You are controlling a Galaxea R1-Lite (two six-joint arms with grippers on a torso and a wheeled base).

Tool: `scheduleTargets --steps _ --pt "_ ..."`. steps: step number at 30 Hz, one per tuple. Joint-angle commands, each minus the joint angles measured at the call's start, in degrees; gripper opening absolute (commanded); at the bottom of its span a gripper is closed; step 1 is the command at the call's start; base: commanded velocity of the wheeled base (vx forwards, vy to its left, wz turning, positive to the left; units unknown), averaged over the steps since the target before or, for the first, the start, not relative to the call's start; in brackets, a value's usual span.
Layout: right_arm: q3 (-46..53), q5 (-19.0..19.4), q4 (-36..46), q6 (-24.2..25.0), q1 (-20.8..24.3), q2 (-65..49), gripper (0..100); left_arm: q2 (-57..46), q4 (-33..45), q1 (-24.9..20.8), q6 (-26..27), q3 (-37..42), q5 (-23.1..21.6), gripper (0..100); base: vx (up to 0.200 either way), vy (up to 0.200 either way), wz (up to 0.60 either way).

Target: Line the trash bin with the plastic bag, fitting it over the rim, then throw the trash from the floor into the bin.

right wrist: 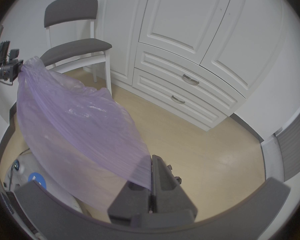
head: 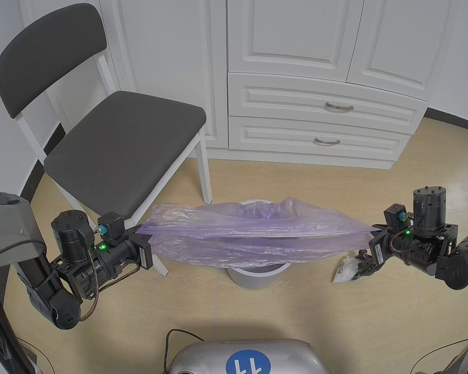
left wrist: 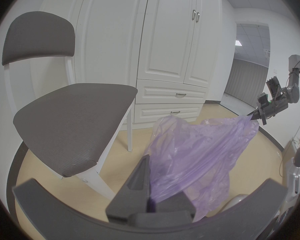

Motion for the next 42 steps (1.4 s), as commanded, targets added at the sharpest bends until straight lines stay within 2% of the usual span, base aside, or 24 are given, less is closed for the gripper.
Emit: scheduleTargets --steps 1,5,11,16,21,28,31,36,39,42 --pt "0.7 0.2 -0.1 -1.0 -1.7 0.2 0 0.9 -0.1 0.4 0.9 -0.1 0.2 0 0.000 0.000 0.00" --pt "1.0 0.1 0.0 -1.6 -2.4 0.2 0 0.9 -0.1 0.8 1.0 -0.1 0.2 0 0.000 0.000 0.00" --pt "2.3 0.2 -0.2 -6.1 -5.5 0.2 0 1.0 -0.1 1.8 1.1 -0.7 0.0 0 0.000 0.000 0.00" --pt "2.2 0.2 -0.4 -6.0 -5.3 -0.2 0 0.6 -0.1 2.4 1.0 -0.6 -2.1 0 0.000 0.000 0.00" --pt "2.6 0.4 -6.0 -5.4 -2.0 -0.5 0 0.3 -1.9 1.3 1.0 -1.2 -2.6 0 0.000 0.000 0.00" --pt "1.1 1.8 -16.2 -3.1 3.8 4.6 0 3.7 -2.0 -4.2 0.5 -8.7 -2.5 0 0.000 0.000 0.00" --pt "0.9 2.4 -21.1 -0.7 5.7 8.9 0 6.6 -2.0 -6.9 -0.4 -12.5 -2.5 0 0.000 0.000 0.00" --pt "-1.2 7.3 -35.1 10.9 11.8 16.2 0 9.0 -2.2 -13.6 -8.7 -16.1 -1.8 0 0.000 0.000 0.00" --pt "-2.0 7.7 -36.3 13.1 14.0 16.7 0 7.6 -2.2 -15.9 -14.2 -16.2 -1.8 0 0.000 0.000 0.00" --pt "-2.4 8.6 -36.4 17.3 16.2 16.2 0 6.6 -2.2 -16.6 -16.1 -16.1 -1.7 0 0.000 0.000 0.00"
